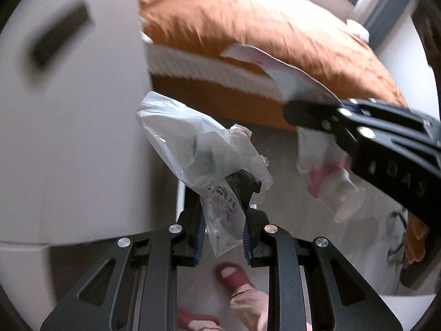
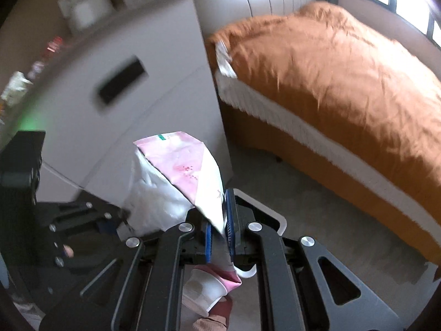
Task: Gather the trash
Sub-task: 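Carry both items to the white bin and open both tools to drop them, then return both tools from the bin to the desk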
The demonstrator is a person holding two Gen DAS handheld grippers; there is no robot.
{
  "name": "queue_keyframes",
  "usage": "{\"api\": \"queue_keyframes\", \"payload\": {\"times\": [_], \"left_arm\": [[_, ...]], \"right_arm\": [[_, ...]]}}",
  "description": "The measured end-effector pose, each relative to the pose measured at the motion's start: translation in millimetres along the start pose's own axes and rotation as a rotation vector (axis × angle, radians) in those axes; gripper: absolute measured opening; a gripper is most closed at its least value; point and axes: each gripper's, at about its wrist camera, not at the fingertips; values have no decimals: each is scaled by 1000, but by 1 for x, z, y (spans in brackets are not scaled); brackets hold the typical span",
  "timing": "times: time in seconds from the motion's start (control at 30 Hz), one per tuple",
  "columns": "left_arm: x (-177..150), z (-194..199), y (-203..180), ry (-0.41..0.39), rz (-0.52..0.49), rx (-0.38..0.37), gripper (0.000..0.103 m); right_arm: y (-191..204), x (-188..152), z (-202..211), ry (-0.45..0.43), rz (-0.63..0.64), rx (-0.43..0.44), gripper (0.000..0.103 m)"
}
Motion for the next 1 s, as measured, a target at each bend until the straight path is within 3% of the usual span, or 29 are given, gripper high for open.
{"api": "queue_keyframes", "payload": {"times": [0.23, 0.33, 0.37, 0.4, 0.43, 0.47, 0.6, 0.7, 1.0], "left_arm": [[-19, -135, 11, 97, -8, -44, 22], [-24, -171, 7, 109, -19, -42, 23], [-26, -184, 9, 125, -16, -47, 33], [-28, -191, 9, 134, -11, -58, 50], [-30, -200, 12, 136, 3, -63, 100], [-32, -205, 13, 123, 13, -55, 99], [-34, -227, 14, 142, 6, -38, 98], [-27, -222, 10, 131, 5, -24, 98], [3, -114, 4, 59, 34, 9, 98]], "right_arm": [[-33, -39, -119, 94, -35, 26, 10], [-41, -54, -158, 111, -24, 20, 13], [-42, -56, -165, 118, -24, 24, 16], [-44, -59, -176, 133, -20, 36, 52], [-47, -61, -182, 128, -13, 16, 95], [-48, -62, -184, 102, -4, -9, 99], [-56, -62, -192, 111, 24, -59, 98], [-59, -55, -186, 114, -14, -65, 98], [-45, -14, -107, 54, -8, -97, 98]]}}
Point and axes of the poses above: each gripper's, at about its wrist camera, not at the fingertips, and z roughly against the way its jaws point, y to its left, x to its top, and after that the axes turned 4 degrees about -z, right-handed
